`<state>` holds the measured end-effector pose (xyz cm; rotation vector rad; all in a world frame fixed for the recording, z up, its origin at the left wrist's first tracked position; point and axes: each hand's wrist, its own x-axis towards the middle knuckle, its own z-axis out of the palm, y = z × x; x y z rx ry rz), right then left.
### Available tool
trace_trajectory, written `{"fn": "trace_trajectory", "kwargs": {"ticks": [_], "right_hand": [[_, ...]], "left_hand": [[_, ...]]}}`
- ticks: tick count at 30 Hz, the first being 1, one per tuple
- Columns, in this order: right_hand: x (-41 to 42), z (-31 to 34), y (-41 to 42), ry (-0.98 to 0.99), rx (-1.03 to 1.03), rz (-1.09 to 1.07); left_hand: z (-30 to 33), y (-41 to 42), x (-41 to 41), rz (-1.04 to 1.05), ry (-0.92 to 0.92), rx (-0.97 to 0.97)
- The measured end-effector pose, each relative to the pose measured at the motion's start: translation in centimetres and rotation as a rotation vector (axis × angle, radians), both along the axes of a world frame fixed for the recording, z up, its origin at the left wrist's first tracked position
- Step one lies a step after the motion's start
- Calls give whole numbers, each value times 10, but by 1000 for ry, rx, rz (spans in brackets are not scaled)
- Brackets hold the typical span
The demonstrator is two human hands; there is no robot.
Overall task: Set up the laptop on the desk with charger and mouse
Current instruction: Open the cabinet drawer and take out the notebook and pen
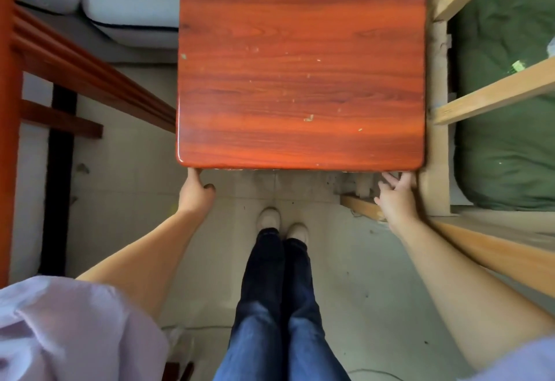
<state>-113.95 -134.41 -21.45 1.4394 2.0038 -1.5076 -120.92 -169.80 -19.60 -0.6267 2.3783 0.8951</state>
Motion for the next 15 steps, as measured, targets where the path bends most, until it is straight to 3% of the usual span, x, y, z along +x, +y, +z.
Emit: {"fn": "trace_trajectory", "kwargs": {"ticks": [4,8,11,15], "right_hand": [[0,8,3,2,7,40],[-18,18,1,55,-149,-98],[-14,23,-4,58,-121,-103],[16,25,-10,-38,-24,-62]], "left_hand": [[6,-7,-4,-94,-22,-47],[0,-9,-12,-71,-31,77],[2,-3,-11,46,-39,163],[15,1,21,84,-79,68]]}}
